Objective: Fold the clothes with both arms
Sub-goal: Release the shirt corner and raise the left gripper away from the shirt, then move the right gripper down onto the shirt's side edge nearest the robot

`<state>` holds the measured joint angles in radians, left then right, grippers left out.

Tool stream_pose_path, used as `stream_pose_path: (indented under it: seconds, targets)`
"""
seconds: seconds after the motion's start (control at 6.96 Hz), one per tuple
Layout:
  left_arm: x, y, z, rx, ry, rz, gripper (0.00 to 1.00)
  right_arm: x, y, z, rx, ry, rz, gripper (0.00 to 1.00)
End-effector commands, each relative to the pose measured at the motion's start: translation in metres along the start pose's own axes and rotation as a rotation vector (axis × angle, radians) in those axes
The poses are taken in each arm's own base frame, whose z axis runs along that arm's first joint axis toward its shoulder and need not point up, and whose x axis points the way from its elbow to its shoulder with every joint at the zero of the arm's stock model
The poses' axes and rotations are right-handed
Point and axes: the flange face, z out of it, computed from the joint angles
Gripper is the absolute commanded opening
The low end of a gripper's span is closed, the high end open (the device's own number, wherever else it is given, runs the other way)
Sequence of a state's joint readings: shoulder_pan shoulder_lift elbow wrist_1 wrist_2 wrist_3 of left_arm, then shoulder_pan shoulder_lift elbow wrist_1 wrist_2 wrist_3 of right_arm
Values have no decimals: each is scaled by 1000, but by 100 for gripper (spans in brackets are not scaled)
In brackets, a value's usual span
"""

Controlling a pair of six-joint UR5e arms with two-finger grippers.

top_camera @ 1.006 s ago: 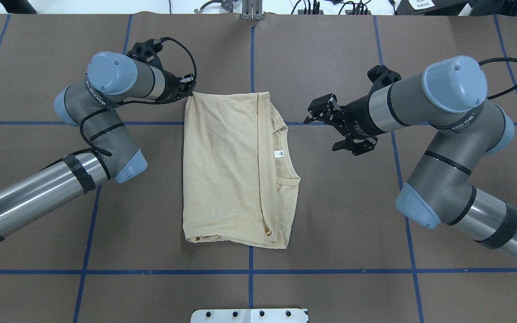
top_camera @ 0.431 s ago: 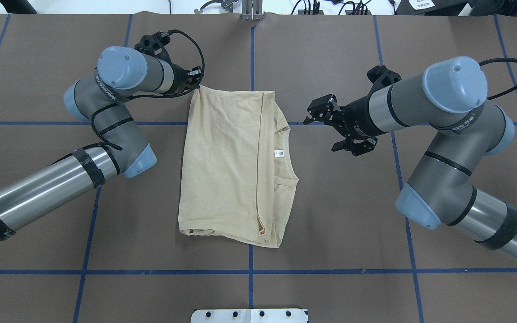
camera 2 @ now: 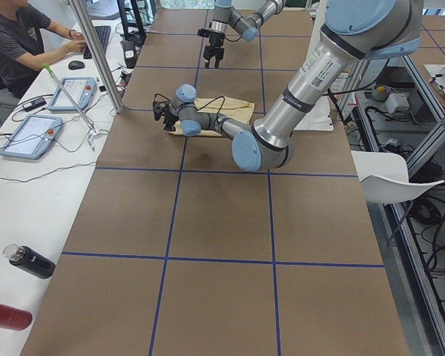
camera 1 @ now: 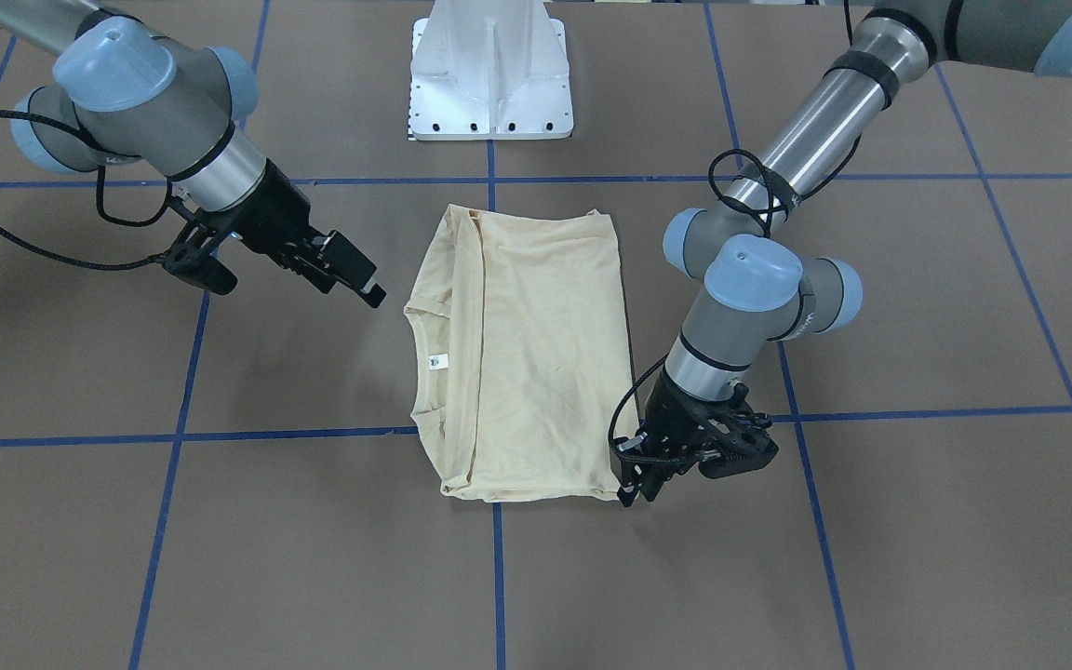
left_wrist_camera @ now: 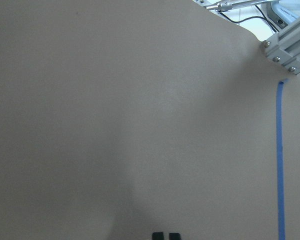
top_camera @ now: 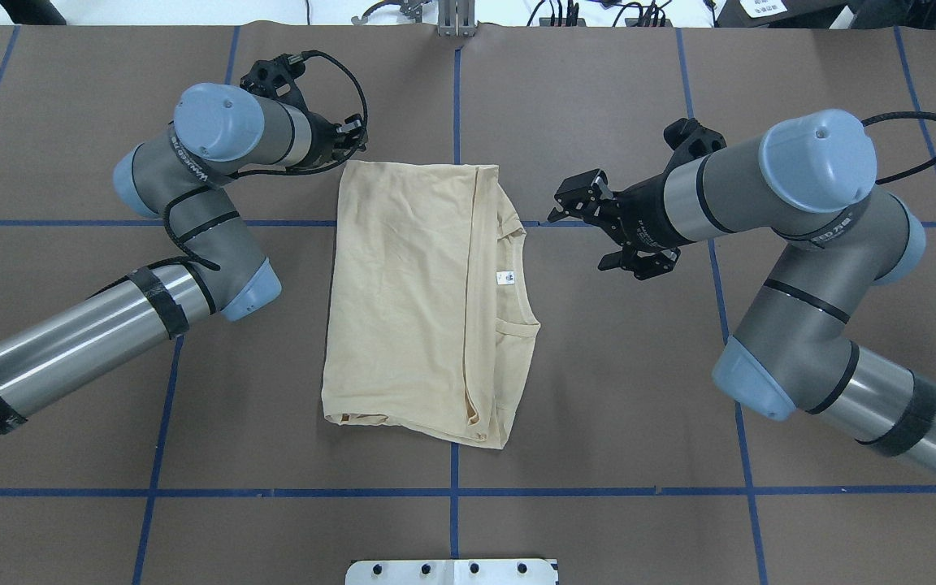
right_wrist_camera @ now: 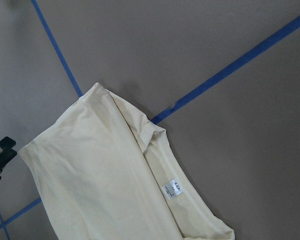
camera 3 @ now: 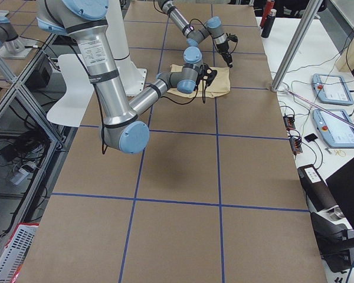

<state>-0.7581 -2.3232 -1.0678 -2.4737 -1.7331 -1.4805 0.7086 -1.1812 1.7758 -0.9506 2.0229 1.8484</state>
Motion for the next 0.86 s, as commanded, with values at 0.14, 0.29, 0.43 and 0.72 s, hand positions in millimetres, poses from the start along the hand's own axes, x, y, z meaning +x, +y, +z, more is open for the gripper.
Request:
stream_pose_path:
  seconds: [0.14, 0.29, 0.43, 0.72]
  targets:
    - [-41, -34, -20, 43, -26, 90, 100, 4, 29, 21, 20, 0, -28, 100]
    - [-48, -43, -38, 46, -11, 120, 100, 8, 54, 42, 66, 15, -77, 100]
    - [-59, -56, -56, 26, 5, 118, 100, -2, 65, 46, 79, 109, -185, 100]
    - [-78, -62, -100, -26, 54, 116, 100, -17, 102, 59, 64, 268, -383, 100]
